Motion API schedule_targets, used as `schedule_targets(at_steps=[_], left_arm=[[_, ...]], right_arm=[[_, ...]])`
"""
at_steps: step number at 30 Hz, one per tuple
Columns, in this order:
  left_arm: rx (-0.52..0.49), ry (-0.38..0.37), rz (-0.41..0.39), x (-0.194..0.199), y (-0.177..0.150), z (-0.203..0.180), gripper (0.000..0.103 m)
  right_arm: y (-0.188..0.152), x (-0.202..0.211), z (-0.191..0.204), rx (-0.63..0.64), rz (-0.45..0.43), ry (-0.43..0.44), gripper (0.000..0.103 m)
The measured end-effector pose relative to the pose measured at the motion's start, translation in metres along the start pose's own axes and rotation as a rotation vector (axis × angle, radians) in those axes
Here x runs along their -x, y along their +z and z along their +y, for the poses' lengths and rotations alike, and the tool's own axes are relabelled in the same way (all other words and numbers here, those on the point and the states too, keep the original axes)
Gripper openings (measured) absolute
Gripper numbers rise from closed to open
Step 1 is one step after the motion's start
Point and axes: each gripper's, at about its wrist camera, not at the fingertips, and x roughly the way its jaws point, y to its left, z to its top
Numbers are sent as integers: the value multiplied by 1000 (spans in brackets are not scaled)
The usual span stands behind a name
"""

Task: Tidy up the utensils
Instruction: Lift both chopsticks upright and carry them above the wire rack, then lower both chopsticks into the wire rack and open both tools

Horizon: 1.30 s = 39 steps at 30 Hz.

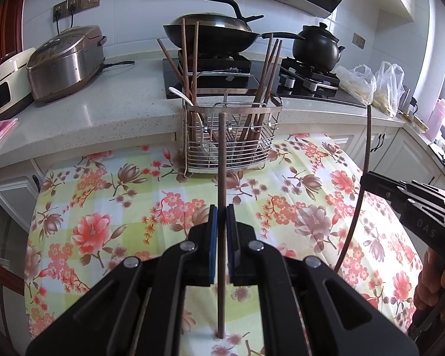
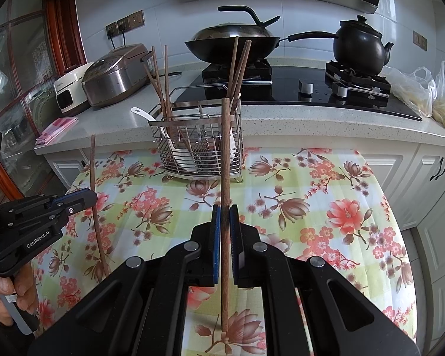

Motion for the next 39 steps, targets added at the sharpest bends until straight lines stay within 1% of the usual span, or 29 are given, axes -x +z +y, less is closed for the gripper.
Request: schedule_targets(at_steps=[8, 10, 14, 17, 23, 26, 27, 28, 30, 34, 35, 37, 39], left_arm=[[0, -2, -5, 2, 1, 0, 6], [3, -15, -9, 5, 4, 1, 6], [-2, -29, -38, 16, 18, 2, 6], [-5, -50, -63, 26, 34, 4, 6], [-16, -69, -117, 44, 79, 5, 6], [-40, -74, -136, 52, 102, 3, 6], [-51, -77, -143, 55, 110, 2, 6], [-58, -80, -146, 58, 116, 1, 6], [-74, -83, -155, 63, 133, 0, 6], [-88, -66, -167, 65, 160, 0, 6], [-89, -64, -171, 65, 167, 0, 6], [-94, -65, -179, 65, 181, -1, 6], [-98, -56, -187, 64, 193, -1, 6]], right_arm=[[2, 2, 0, 6, -5, -2, 7], [5, 3, 1, 13, -8, 2, 7], [18, 10, 2, 31, -24, 9, 7], [33, 15, 2, 31, -34, 39, 7], [77, 25, 5, 51, -62, 71, 7], [102, 28, 5, 60, -78, 74, 7], [102, 28, 5, 60, -78, 74, 7], [119, 29, 6, 63, -86, 79, 7], [139, 30, 7, 64, -99, 87, 7], [171, 30, 11, 59, -119, 99, 7], [171, 30, 11, 59, -119, 99, 7], [195, 28, 15, 70, -136, 105, 7], [210, 25, 18, 72, -138, 110, 7]])
